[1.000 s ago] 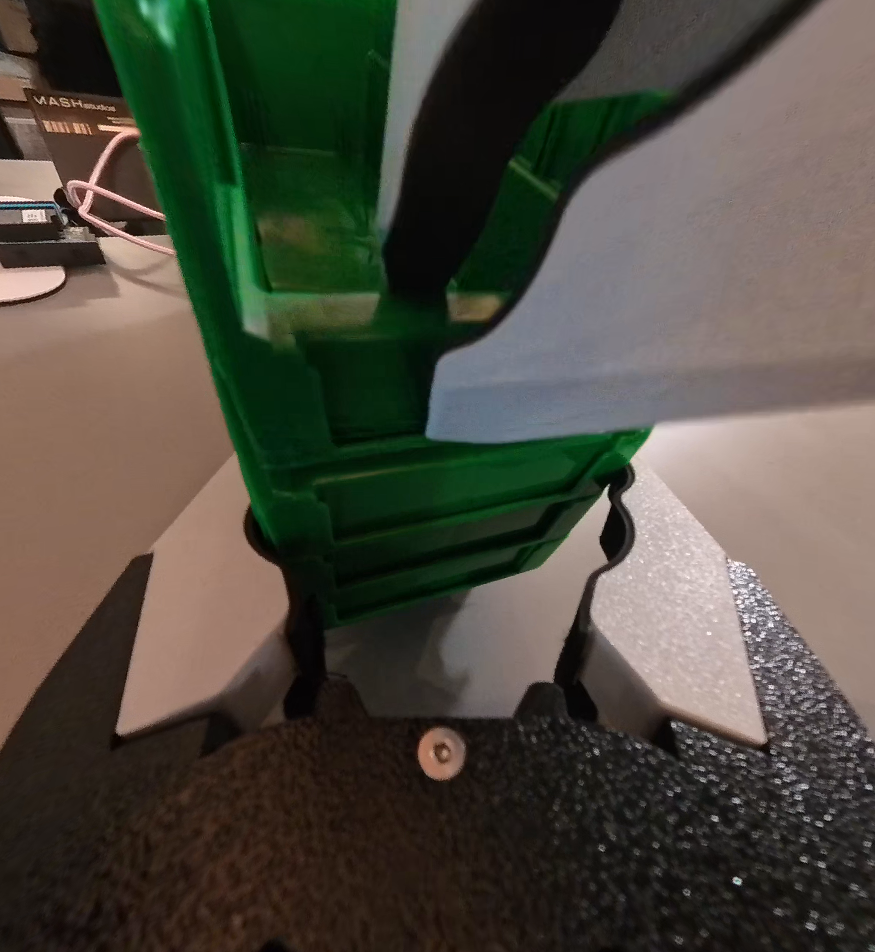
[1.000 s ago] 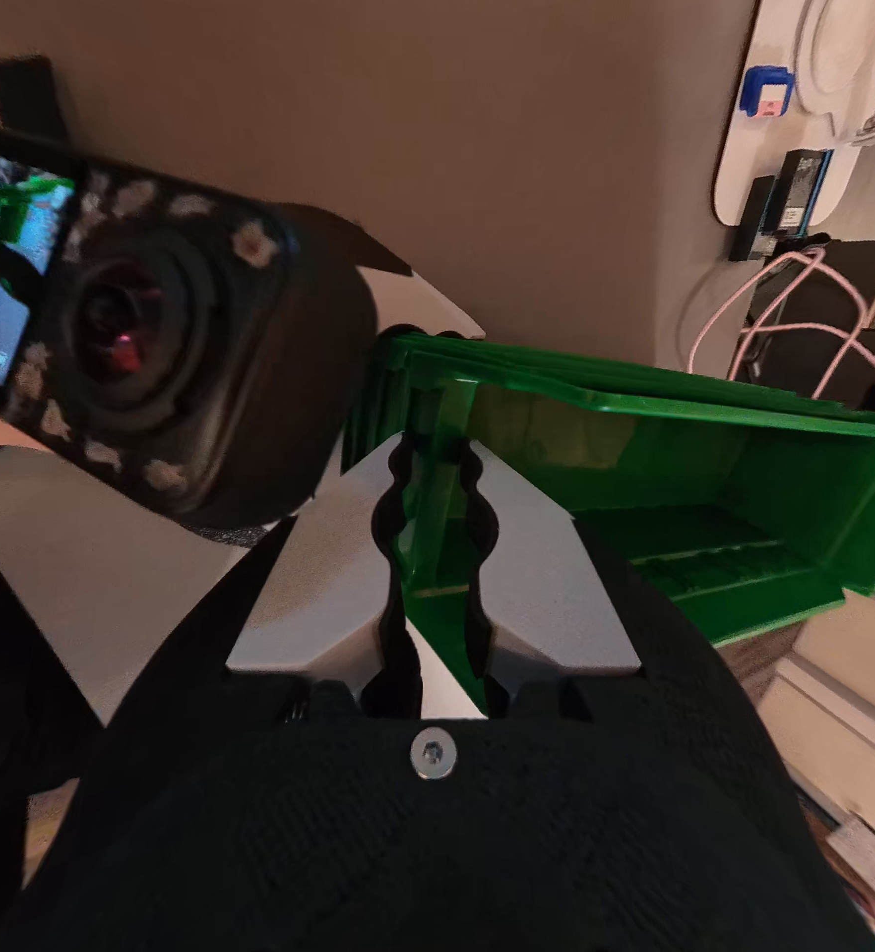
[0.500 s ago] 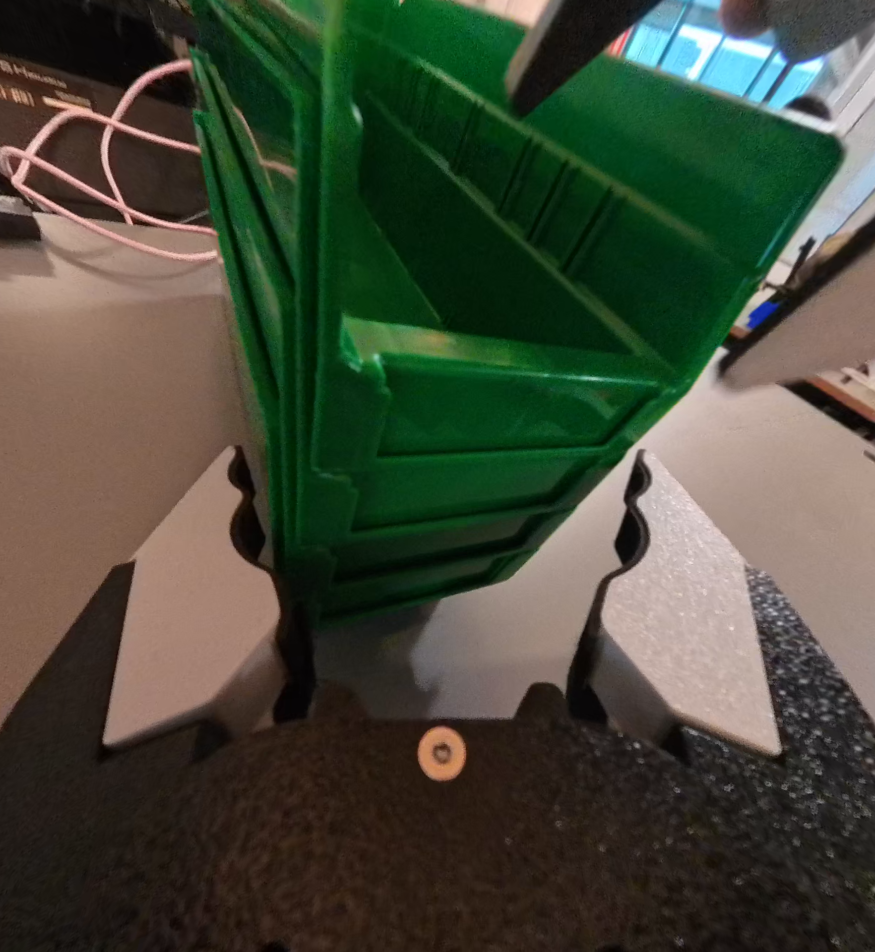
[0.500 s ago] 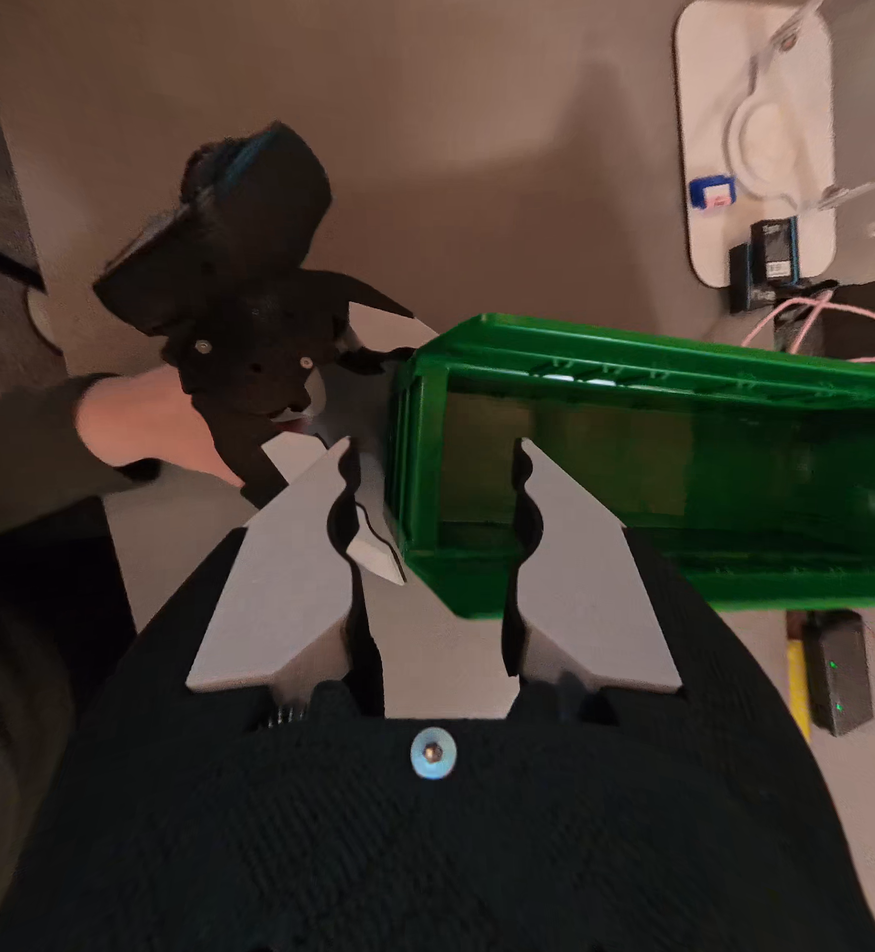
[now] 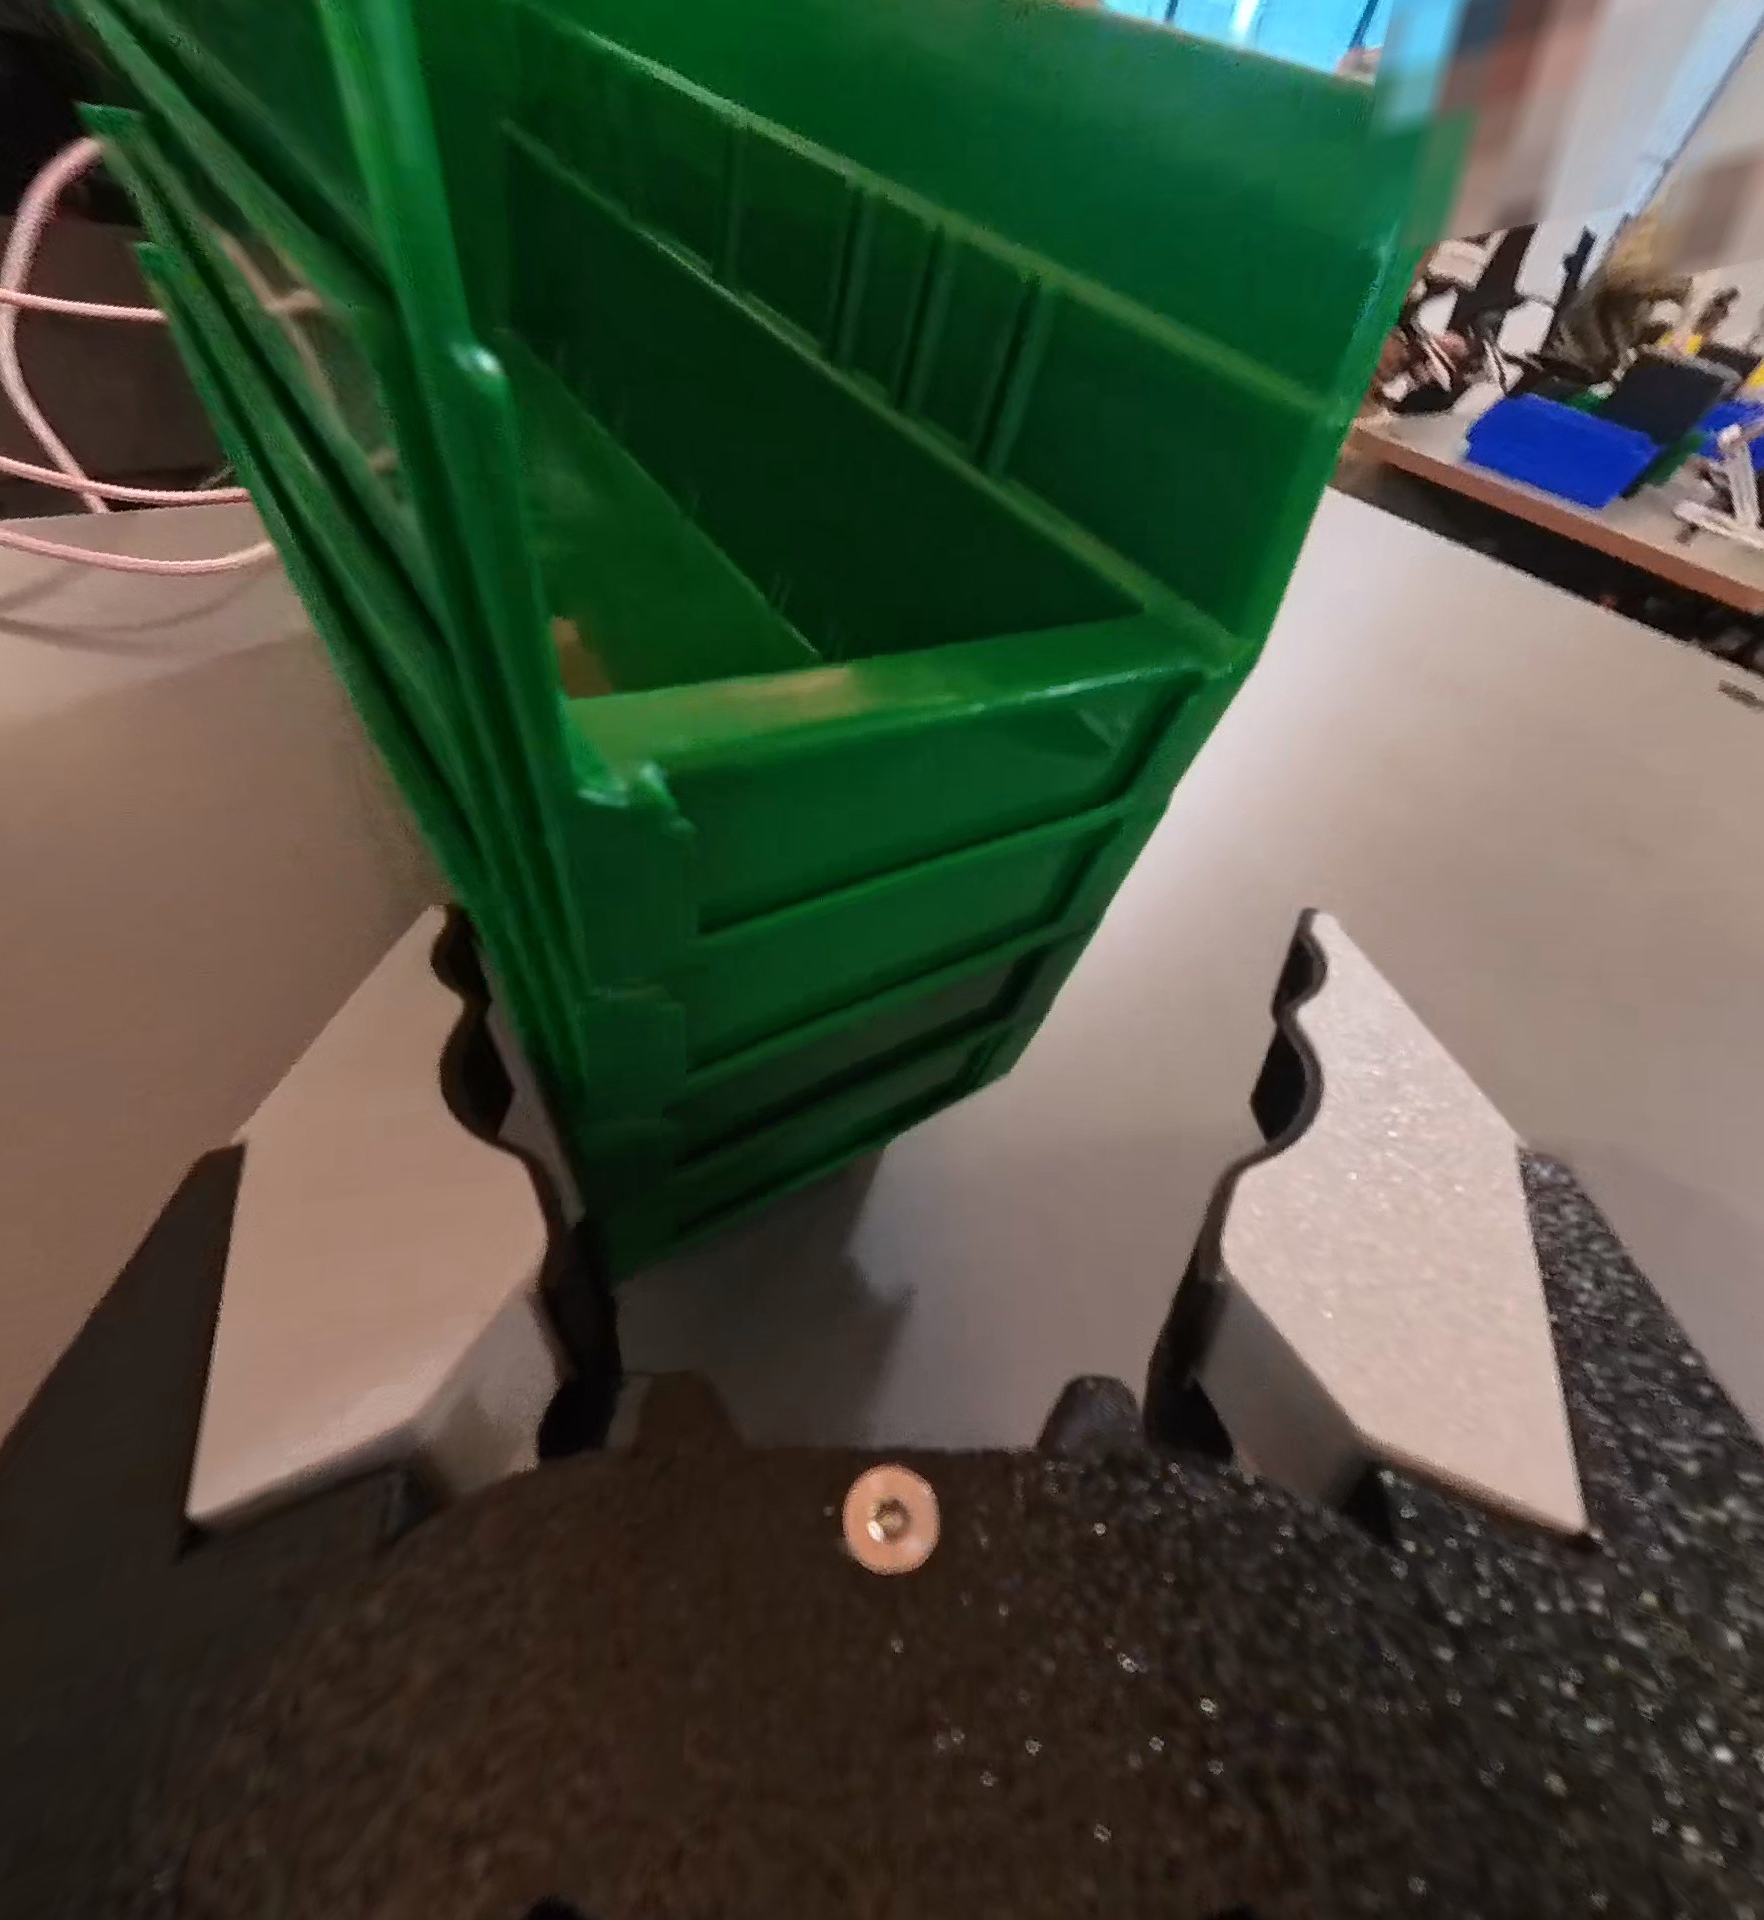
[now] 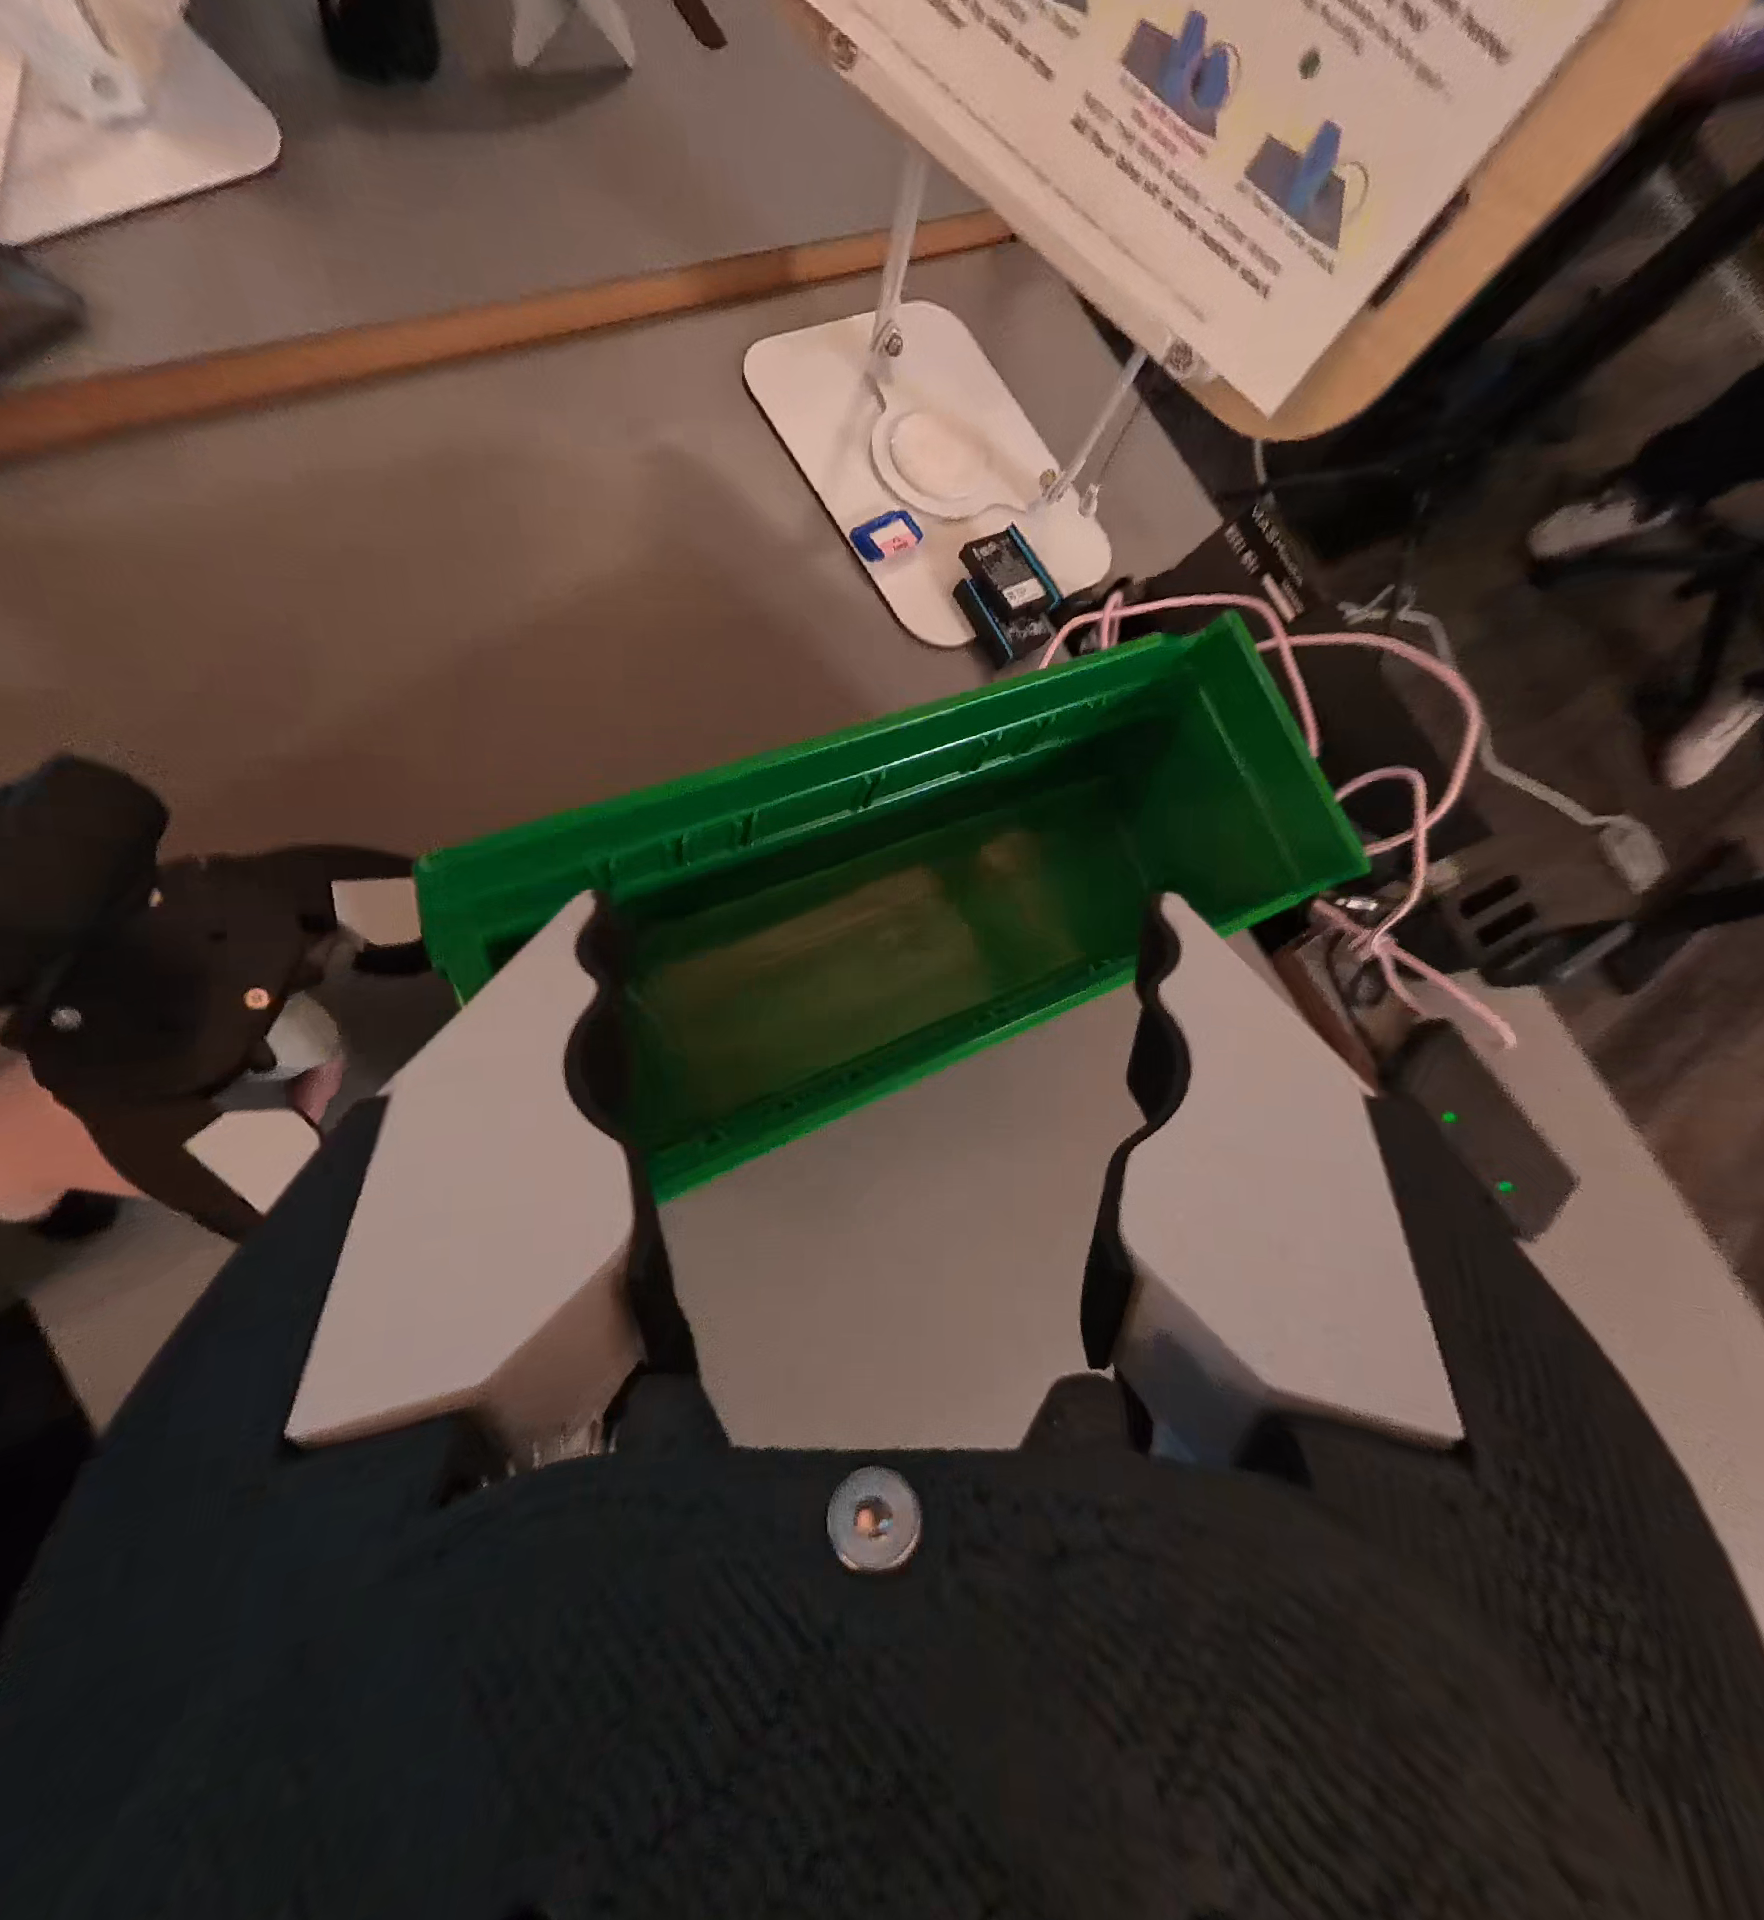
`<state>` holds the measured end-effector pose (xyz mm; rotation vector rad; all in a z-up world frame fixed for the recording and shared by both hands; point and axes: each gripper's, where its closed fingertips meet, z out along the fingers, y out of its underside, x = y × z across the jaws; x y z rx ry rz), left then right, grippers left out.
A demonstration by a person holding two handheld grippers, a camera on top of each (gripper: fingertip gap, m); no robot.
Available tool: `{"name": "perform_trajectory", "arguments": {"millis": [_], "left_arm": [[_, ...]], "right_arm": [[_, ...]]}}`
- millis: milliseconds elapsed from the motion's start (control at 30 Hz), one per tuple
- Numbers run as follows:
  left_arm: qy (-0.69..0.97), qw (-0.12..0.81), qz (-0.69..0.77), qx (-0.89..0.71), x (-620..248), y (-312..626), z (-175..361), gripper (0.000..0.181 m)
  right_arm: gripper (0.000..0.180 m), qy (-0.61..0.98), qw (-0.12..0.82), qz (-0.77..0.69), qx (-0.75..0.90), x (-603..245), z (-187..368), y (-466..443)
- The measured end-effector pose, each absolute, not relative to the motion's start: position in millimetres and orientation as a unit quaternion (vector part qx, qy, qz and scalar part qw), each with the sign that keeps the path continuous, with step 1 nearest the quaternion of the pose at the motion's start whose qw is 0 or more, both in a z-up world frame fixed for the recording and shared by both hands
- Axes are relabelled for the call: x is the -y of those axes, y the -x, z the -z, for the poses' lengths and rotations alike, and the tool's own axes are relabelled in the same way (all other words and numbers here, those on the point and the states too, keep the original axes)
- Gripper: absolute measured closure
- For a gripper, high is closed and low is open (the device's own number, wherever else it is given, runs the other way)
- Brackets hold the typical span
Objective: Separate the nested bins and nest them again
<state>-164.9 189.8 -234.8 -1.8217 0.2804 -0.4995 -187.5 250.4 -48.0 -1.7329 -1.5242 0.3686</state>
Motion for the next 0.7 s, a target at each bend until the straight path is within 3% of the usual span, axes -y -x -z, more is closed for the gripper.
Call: {"name": "perform_trajectory", "arguments": {"millis": [100, 200, 267, 467, 533, 633, 700], "left_arm": [[0.776, 0.556, 0.239, -0.176, -181, 142, 237, 0.038], [0.761, 0.53, 0.291, -0.236, -169, 111, 237, 0.042], [0.752, 0.51, 0.316, -0.275, -160, 93, 240, 0.051], [0.761, 0.508, 0.297, -0.273, -164, 97, 246, 0.047], [0.761, 0.514, 0.298, -0.262, -165, 103, 245, 0.046], [0.758, 0.525, 0.295, -0.252, -166, 110, 241, 0.046], [0.756, 0.53, 0.296, -0.245, -167, 114, 240, 0.046]], "right_arm": [[0.055, 0.725, 0.344, -0.171, 0.571, -269, 58, 183], [0.04, 0.77, 0.275, -0.153, 0.555, -286, 86, 177], [0.035, 0.791, 0.246, -0.121, 0.547, -299, 104, 173], [0.023, 0.841, 0.188, -0.081, 0.501, -327, 135, 166], [0.023, 0.854, 0.148, -0.054, 0.496, -329, 149, 157], [0.044, 0.863, 0.116, -0.069, 0.487, -325, 155, 159], [0.049, 0.864, 0.11, -0.066, 0.486, -325, 154, 158]]}}
